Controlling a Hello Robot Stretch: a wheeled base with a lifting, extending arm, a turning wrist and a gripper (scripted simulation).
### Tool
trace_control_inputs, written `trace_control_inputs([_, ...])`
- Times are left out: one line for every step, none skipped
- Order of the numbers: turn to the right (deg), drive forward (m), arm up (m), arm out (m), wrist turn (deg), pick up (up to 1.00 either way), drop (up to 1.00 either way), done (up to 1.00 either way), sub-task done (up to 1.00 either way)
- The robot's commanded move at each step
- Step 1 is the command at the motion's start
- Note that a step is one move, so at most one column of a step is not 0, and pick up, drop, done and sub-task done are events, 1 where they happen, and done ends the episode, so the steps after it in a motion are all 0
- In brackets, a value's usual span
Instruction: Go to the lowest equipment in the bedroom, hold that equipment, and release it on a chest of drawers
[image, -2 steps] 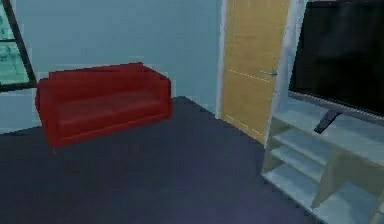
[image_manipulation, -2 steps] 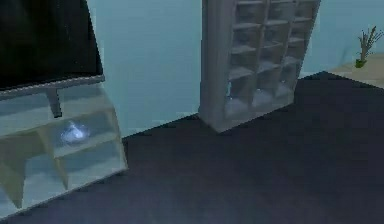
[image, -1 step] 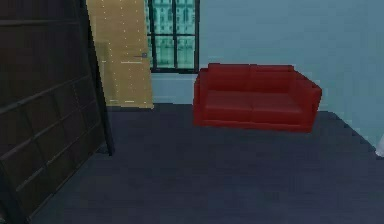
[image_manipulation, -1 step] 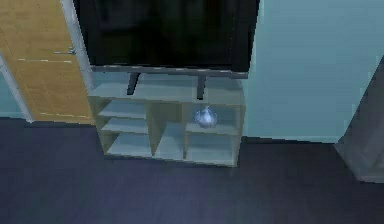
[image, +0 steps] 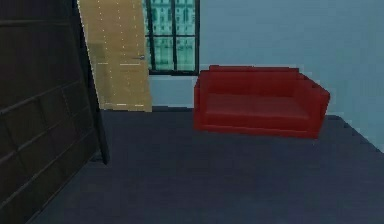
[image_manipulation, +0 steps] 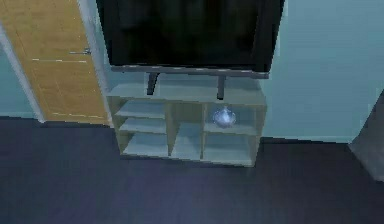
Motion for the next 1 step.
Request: trace_control_inputs([-6.0,0.0,0.0,0.0,0.0,0.0,0.0,0.0,0.0])
